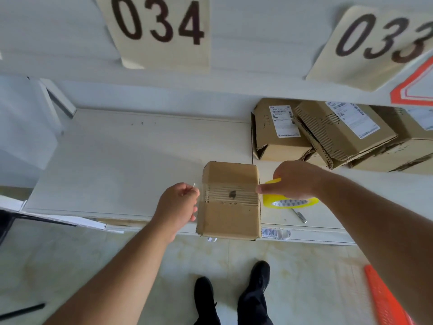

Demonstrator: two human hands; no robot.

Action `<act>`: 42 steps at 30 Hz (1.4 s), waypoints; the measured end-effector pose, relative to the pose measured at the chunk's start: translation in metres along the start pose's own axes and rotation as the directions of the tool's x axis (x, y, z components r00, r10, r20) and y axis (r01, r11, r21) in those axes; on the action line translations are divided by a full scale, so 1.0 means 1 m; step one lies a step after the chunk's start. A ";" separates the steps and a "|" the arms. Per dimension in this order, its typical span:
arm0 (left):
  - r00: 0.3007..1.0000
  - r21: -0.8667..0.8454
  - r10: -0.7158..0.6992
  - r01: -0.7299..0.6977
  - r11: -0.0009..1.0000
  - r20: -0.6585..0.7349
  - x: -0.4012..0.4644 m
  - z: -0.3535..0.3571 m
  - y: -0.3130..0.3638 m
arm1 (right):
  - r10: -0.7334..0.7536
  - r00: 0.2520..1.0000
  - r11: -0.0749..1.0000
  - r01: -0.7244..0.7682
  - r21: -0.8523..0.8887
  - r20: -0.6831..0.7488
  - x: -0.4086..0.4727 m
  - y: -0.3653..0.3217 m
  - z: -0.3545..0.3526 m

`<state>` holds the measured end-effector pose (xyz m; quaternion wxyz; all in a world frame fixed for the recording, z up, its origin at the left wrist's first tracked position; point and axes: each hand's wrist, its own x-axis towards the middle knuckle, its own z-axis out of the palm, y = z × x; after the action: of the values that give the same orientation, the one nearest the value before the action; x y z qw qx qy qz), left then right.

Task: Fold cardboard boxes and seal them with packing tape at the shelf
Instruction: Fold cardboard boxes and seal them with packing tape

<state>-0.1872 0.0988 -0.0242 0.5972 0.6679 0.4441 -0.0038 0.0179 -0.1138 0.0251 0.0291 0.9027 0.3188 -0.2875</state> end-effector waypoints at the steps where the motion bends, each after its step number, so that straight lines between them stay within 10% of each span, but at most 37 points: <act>1: 1.000 -0.017 -0.005 0.005 1.000 -0.017 0.001 0.001 0.000 | -0.007 1.000 0.997 0.005 0.083 0.023 -0.001 0.001 -0.003; 4: 0.997 -0.023 0.008 -0.009 1.000 -0.074 0.006 0.004 0.002 | 0.005 0.998 0.985 -0.016 0.174 0.064 -0.004 0.002 -0.005; 8: 0.994 0.043 0.044 -0.040 0.998 -0.101 0.005 0.012 0.001 | -0.002 0.998 0.977 -0.010 -0.213 -0.055 0.000 0.001 0.013; 15: 0.984 -0.025 0.073 -0.078 0.997 -0.161 0.011 0.014 -0.007 | -0.031 0.998 0.930 0.008 -0.369 -0.057 0.002 -0.002 0.016; 42: 0.993 0.061 -0.035 0.042 0.997 -0.112 0.023 0.024 -0.016 | 0.079 0.995 0.959 -0.091 -0.270 -0.055 0.014 0.010 0.037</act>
<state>-0.1700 0.0913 -0.0558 0.5499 0.6769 0.4892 0.0079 0.0142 -0.1222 -0.0145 0.1582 0.9090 0.3168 -0.2198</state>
